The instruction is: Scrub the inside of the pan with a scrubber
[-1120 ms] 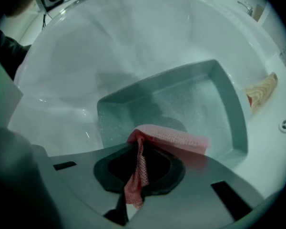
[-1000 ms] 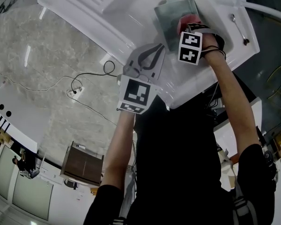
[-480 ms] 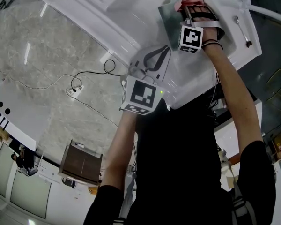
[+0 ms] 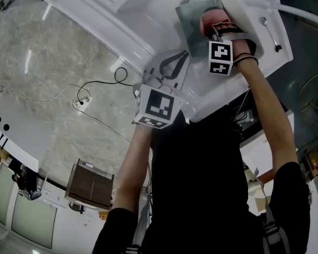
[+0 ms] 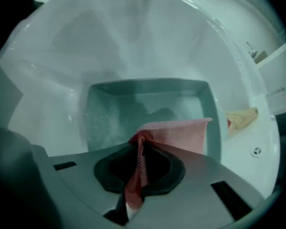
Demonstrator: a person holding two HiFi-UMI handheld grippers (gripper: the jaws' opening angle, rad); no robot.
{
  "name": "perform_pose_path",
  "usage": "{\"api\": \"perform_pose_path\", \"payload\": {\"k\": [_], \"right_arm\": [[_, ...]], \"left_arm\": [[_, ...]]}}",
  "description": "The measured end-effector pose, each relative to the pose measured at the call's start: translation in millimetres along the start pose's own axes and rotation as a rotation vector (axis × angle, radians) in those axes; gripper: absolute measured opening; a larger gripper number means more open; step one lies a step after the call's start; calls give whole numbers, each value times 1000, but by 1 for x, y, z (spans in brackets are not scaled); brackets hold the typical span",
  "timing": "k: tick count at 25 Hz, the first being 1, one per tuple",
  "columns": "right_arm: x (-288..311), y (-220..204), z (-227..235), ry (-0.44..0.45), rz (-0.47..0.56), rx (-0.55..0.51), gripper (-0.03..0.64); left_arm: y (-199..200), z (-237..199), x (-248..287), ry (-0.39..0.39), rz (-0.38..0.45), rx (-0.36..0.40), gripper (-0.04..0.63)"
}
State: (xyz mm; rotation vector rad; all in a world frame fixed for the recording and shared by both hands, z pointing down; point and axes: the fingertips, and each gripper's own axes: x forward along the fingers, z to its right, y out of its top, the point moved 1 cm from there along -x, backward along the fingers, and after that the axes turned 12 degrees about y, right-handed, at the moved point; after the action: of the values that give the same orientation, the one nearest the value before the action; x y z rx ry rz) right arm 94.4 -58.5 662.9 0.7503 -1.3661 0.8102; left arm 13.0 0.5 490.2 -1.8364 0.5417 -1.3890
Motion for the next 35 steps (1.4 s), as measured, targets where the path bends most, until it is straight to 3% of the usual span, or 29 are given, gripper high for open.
{"api": "perform_pose_path", "payload": {"k": [2,4,9,14,18,21,24,28,35], "right_arm": [[6,-1,-23,126,-9,4,43],[9,-4,-35,193,-24,43,43],[10,-23,-31,198,-164,64,43],[7,-33,-8,90,-203,102,46],[0,-35,29,-95,-214,107,48],[-6,-33,57,-236,-255,42,48],[-9,-31,77,-328,-251,25,47],[-13,-24,92,-399,-184,13,46],[-19,12,95,-433,-61,2,46]], "left_arm": [[0,1,1,-1,-2,4,40],[-1,2,0,-4,-4,4,40],[-2,4,0,-11,-6,10,40],[-3,6,-1,-14,-7,35,40],[-2,5,-1,-17,-3,27,40],[-2,5,-1,-20,-5,27,40],[-2,6,0,-20,-5,17,40],[-2,4,-2,-6,3,-20,40],[-6,4,-12,46,7,14,40]]}}
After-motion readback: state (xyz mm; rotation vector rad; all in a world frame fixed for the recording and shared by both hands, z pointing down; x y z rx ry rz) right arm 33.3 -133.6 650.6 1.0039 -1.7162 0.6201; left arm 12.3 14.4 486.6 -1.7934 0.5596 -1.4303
